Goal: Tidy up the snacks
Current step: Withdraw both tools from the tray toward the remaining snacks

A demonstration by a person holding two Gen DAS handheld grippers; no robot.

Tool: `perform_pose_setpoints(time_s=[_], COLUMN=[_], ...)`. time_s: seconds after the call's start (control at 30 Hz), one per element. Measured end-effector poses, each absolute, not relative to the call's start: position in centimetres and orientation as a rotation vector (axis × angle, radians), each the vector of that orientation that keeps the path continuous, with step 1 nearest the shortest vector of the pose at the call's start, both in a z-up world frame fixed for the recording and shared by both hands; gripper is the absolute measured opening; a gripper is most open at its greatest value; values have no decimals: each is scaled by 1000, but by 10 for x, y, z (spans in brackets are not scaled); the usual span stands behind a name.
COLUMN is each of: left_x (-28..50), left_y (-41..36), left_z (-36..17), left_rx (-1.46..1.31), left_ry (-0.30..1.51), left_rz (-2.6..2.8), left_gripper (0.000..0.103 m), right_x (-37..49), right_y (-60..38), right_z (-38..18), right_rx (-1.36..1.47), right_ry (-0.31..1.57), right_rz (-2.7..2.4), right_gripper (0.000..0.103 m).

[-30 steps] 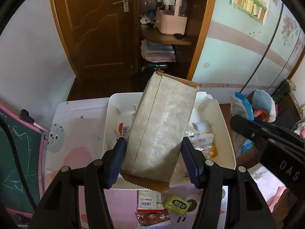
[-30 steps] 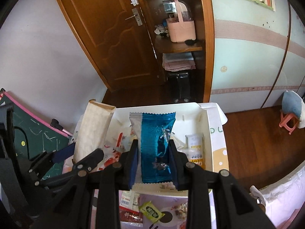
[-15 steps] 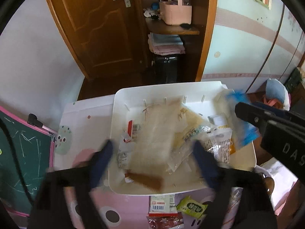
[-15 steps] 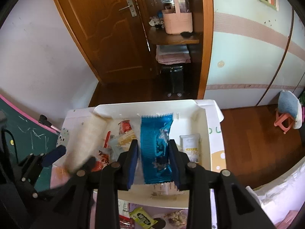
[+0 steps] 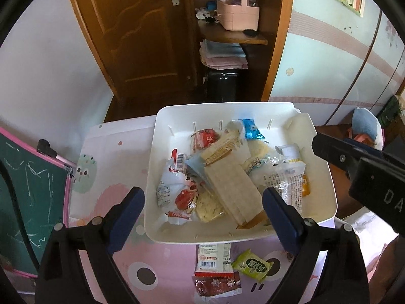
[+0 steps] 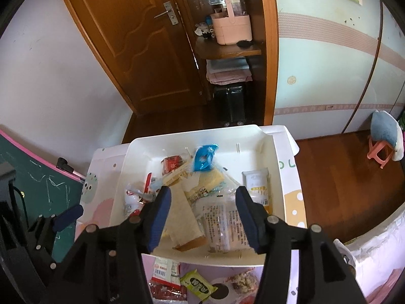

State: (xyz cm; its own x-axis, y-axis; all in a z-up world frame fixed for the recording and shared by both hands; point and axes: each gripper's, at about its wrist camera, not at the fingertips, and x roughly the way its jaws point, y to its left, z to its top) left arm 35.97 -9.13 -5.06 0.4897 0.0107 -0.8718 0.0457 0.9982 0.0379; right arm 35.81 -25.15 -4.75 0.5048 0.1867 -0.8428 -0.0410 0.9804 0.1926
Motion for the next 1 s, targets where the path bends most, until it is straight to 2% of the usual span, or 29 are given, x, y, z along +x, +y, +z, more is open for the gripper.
perform_pose_setpoints(time_s=[0.17, 0.27, 1.0], left_x=[350, 342, 250], left_y=[-83, -80, -46], left_z=[-44, -40, -7], left_rx=[39, 36, 47], left_ry=[1050, 1045, 1021], left_rz=[-27, -26, -103], left_gripper=[94, 94, 94], right_x=[349, 343, 239], right_y=[-250, -248, -239], right_z=[-44, -43, 0], right_rx=[163, 167, 101], right_ry=[1032, 1032, 929], right_rz=[131, 124, -14], right_gripper=[54, 58, 58])
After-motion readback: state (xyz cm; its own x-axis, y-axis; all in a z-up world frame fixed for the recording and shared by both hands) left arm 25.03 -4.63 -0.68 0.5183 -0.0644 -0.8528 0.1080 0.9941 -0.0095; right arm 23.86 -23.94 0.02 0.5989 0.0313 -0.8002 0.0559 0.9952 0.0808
